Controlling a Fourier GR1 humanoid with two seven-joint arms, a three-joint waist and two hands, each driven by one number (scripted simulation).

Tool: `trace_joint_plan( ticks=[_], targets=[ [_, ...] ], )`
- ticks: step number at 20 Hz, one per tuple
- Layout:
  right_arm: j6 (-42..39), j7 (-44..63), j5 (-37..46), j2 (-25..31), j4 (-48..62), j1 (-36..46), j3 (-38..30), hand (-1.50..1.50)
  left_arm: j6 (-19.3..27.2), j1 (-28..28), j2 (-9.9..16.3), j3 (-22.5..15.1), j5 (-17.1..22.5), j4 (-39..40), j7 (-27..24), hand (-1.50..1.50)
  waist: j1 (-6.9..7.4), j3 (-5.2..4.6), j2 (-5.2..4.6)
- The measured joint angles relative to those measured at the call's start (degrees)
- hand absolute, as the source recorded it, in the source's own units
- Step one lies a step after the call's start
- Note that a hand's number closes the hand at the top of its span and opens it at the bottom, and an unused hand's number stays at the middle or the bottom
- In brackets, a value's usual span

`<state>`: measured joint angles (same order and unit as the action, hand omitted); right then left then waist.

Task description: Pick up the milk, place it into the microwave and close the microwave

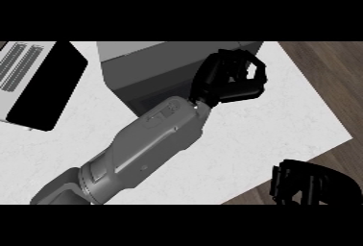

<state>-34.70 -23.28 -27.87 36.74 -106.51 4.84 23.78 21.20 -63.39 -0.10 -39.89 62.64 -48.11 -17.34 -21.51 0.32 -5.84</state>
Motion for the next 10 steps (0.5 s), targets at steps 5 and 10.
trace_joint_plan(
  ticks=[5, 10],
  targets=[
    [2.08, 0.36, 0.98, -1.29, -2.64, -2.55, 1.58, 1.5, -4.85, -0.19, 0.01, -0.87, 1.54, 0.8, -0.87, 1.5, 1.3, 0.02, 0.17],
    [4.3, 0.67, 2.56, -2.48, -5.4, -4.71, 2.96, 1.5, -9.08, -0.41, 0.01, -1.72, 2.63, 1.71, -1.69, 1.5, 2.4, 0.04, 0.34]
  ],
)
